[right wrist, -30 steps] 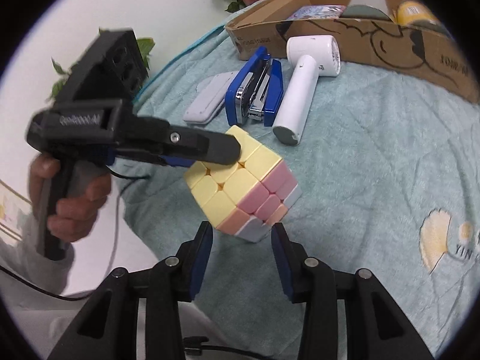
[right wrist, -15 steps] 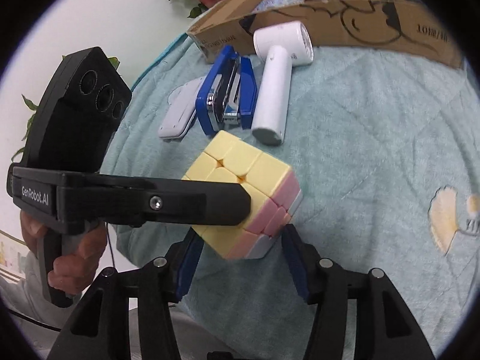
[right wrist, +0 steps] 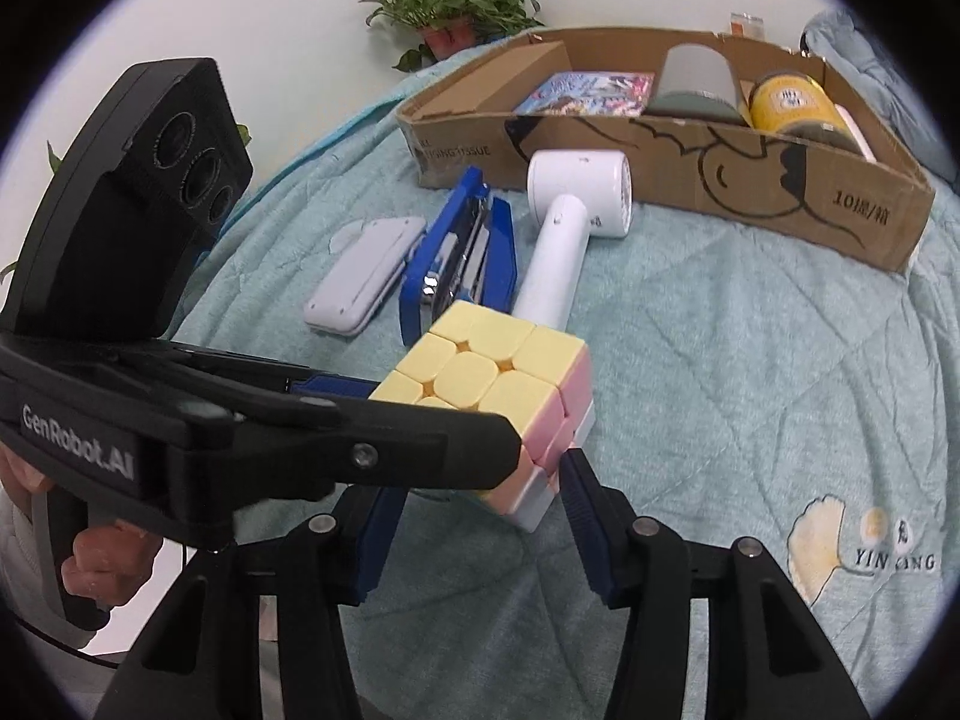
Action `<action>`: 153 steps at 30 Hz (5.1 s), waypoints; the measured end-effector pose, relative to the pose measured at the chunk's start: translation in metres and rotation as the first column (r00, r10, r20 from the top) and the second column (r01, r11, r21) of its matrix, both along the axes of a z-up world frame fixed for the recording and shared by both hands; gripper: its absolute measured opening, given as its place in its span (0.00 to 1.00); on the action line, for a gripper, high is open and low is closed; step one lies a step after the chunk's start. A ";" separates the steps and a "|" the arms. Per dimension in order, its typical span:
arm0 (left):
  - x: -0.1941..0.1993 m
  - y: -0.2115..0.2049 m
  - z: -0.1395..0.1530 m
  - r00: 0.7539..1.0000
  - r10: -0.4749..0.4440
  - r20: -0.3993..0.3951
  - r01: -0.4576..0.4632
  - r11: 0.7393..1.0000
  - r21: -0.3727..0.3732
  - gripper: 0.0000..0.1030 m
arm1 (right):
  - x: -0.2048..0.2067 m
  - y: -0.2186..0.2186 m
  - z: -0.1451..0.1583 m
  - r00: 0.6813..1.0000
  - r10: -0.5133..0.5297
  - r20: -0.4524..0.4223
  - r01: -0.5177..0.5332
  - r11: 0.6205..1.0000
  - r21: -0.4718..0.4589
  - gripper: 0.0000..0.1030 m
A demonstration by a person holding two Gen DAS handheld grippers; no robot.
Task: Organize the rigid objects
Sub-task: 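Grip the Rubik's cube with both grippers and lift it toward the box, then lower the cube into the box beside the picture book with both grippers, then open both grippers and move them to the white hair dryer, then grip the hair dryer handle with both grippers and lift it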
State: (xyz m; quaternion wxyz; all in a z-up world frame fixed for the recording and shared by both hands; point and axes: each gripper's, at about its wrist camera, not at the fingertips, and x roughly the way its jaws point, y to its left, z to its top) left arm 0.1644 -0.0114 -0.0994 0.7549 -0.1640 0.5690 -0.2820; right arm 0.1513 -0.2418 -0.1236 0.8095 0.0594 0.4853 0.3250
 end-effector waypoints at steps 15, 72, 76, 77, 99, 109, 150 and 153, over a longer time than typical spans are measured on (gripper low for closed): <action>-0.015 0.010 0.045 0.991 0.018 0.130 -0.028 0.997 0.073 0.60 | 0.001 0.005 0.032 0.989 0.047 0.139 -0.053 0.998 0.040 0.48; 0.271 0.099 0.055 0.971 0.103 0.215 -0.115 0.992 0.046 0.35 | 0.208 0.059 0.022 0.989 0.137 0.057 -0.143 0.982 0.123 0.40; 0.257 0.098 0.053 0.969 0.131 0.210 -0.145 0.988 0.053 0.34 | 0.207 0.058 0.018 0.992 0.126 0.032 -0.129 0.983 0.130 0.40; 0.253 0.098 0.052 0.970 0.141 0.197 -0.154 0.987 0.051 0.34 | 0.206 0.058 0.018 0.991 0.129 0.030 -0.132 0.982 0.135 0.40; 0.146 0.107 0.108 0.790 0.275 0.549 -0.378 0.922 0.083 0.99 | 0.121 0.015 0.045 0.951 -0.220 0.218 0.223 0.975 0.012 0.82; 0.105 0.070 0.089 0.811 0.185 0.554 -0.345 0.917 0.198 0.68 | 0.092 0.005 0.044 0.916 -0.288 0.280 0.307 0.951 -0.026 0.65; 0.019 0.027 0.030 0.953 0.087 0.290 -0.095 0.995 0.013 0.99 | 0.010 -0.039 -0.002 0.965 -0.258 -0.050 0.259 0.966 0.011 0.26; 0.011 0.016 0.022 0.970 0.063 0.235 -0.058 0.998 -0.030 0.99 | -0.007 -0.044 0.008 0.968 -0.250 0.003 0.250 0.968 0.036 0.47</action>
